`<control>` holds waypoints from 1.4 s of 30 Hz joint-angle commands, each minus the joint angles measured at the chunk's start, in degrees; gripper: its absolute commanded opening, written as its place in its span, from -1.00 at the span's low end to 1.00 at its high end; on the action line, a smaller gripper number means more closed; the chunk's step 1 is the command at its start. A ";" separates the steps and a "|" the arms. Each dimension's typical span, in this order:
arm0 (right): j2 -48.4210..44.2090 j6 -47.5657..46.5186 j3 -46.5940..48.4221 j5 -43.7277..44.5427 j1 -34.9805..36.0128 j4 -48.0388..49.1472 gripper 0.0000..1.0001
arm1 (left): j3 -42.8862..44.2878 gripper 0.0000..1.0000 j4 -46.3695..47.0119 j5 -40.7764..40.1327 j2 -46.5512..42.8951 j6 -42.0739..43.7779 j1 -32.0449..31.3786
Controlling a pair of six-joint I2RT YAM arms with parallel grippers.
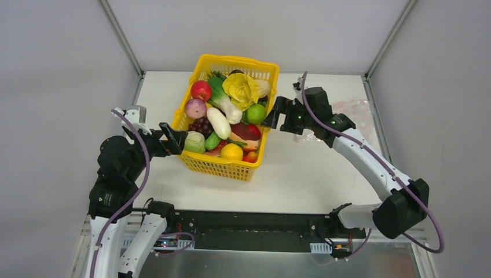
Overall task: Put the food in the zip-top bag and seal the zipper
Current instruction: Move the bin to the center of the board.
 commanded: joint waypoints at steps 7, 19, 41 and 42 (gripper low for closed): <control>3.11 15.92 2.68 -1.99 -13.07 15.33 0.97 | 1.20 0.99 1.05 3.84 0.48 -0.10 -0.43; 13.27 25.49 2.26 -9.90 -0.07 30.04 0.97 | 1.59 0.99 -0.58 4.51 0.13 -0.42 -0.47; 3.93 20.00 -5.50 -0.57 12.89 25.38 0.97 | 7.65 0.99 -20.74 -11.50 -1.41 -8.70 -0.49; 2.89 19.72 -6.86 -1.33 12.92 25.17 0.97 | 8.98 0.99 -23.84 -12.18 -1.33 -9.50 -0.44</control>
